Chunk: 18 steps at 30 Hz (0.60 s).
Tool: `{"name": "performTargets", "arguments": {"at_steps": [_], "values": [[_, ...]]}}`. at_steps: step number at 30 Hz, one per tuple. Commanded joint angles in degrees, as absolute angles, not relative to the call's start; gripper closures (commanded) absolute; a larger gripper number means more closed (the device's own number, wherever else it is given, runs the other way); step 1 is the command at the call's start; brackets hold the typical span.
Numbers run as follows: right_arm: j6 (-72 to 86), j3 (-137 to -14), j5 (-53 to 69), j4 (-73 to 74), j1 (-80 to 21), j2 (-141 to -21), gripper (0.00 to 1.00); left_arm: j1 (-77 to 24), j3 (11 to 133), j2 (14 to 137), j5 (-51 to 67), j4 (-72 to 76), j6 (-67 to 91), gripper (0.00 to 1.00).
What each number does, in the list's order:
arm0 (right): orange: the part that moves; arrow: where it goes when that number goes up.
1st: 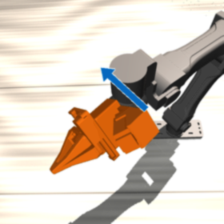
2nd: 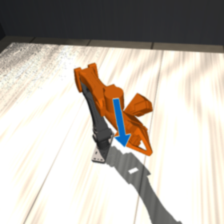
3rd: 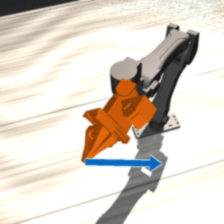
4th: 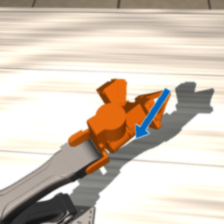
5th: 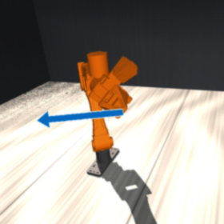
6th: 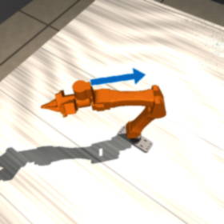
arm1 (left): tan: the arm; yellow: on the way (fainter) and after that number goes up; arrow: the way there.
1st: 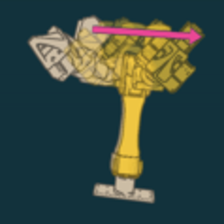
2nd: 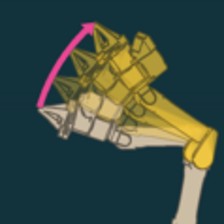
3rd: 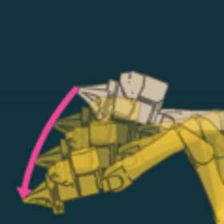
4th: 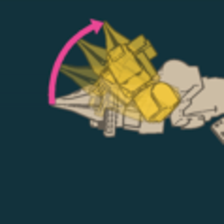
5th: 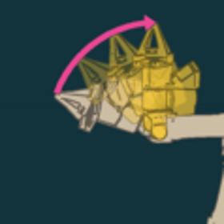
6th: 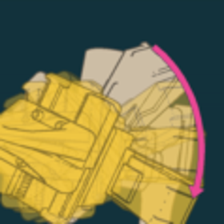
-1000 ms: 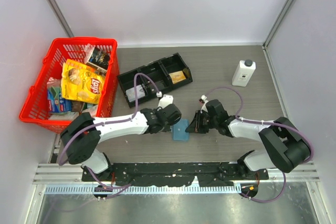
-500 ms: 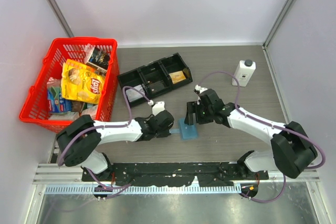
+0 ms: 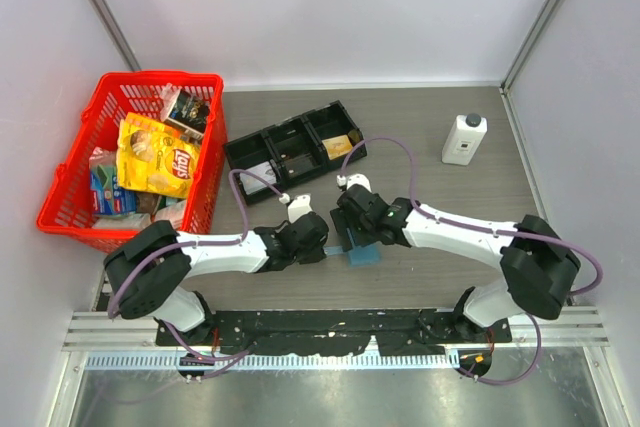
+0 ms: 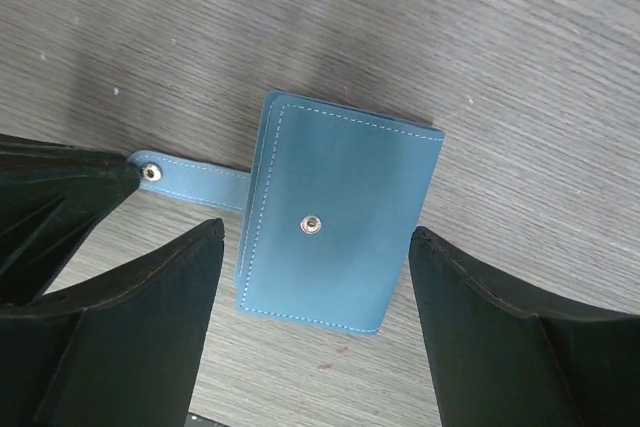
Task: Take the credit cards out of the card holder
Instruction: Open the card holder at the center of the board.
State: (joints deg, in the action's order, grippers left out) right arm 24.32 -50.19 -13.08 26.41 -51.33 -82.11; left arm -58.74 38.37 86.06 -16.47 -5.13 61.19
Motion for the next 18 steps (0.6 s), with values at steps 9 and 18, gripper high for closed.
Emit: {"name": "performTargets", "arguments": {"at_steps": [9,18], "values": [[26.81,-53.26,-21.0,28.3,-53.0,-88.24,0.22,-58.71,37.71,85.17,-16.35,-2.9,61.44,1.0],[23.91,-53.35,-21.72,34.27,-50.98,-82.8,0.26,-58.71,37.71,85.87,-16.26,-4.74,60.73,1.0]]}}
